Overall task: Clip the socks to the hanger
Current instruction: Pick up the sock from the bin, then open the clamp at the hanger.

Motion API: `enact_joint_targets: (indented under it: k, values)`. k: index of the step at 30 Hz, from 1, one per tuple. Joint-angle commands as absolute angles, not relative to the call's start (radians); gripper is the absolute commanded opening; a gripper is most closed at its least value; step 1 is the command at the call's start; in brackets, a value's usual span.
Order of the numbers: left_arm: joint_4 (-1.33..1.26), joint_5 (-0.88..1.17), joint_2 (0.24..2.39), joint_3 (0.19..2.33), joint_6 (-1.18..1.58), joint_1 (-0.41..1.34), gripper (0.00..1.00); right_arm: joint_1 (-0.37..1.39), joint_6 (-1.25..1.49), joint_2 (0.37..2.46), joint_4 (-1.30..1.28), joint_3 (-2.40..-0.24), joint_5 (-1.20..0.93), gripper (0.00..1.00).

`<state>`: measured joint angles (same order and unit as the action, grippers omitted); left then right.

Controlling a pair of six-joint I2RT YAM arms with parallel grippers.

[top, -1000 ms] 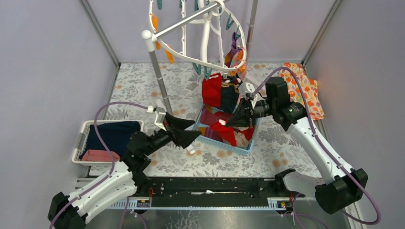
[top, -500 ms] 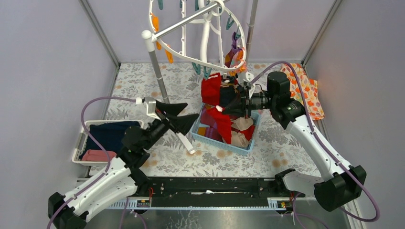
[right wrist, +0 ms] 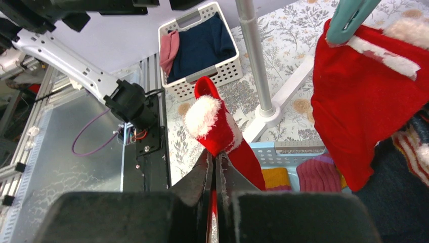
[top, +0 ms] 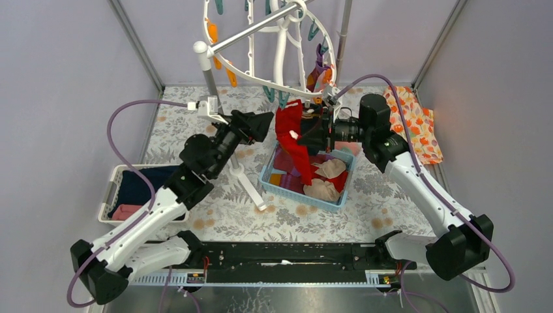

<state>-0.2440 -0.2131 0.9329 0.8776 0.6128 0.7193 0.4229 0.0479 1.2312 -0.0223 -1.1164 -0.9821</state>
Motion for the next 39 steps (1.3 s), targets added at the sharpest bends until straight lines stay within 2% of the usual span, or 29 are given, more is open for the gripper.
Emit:
enact_joint_targets:
  k: [1, 4, 7, 22, 39]
  values:
    - [-0.192, -0.311, 0.998, 0.949, 0.594, 0.722, 0.81, 0.437, 0.173, 1.243, 0.088, -1.176, -0.943, 0.00]
    - [-0.206, -0.333, 1.047, 0.985, 0.554, 0.723, 0.75, 0.437, 0.211, 1.247, 0.114, -1.175, -0.948, 0.00]
    - [-0.231, -0.355, 1.092, 1.011, 0.498, 0.722, 0.72, 0.436, 0.242, 1.246, 0.141, -1.165, -0.955, 0.00]
    - [-0.434, -0.376, 1.203, 1.036, 0.282, 0.723, 0.68, 0.436, 0.255, 1.225, 0.145, -1.151, -0.955, 0.00]
    - [-0.398, -0.345, 1.294, 1.147, 0.239, 0.683, 0.63, 0.436, 0.247, 1.209, 0.121, -1.156, -0.956, 0.00]
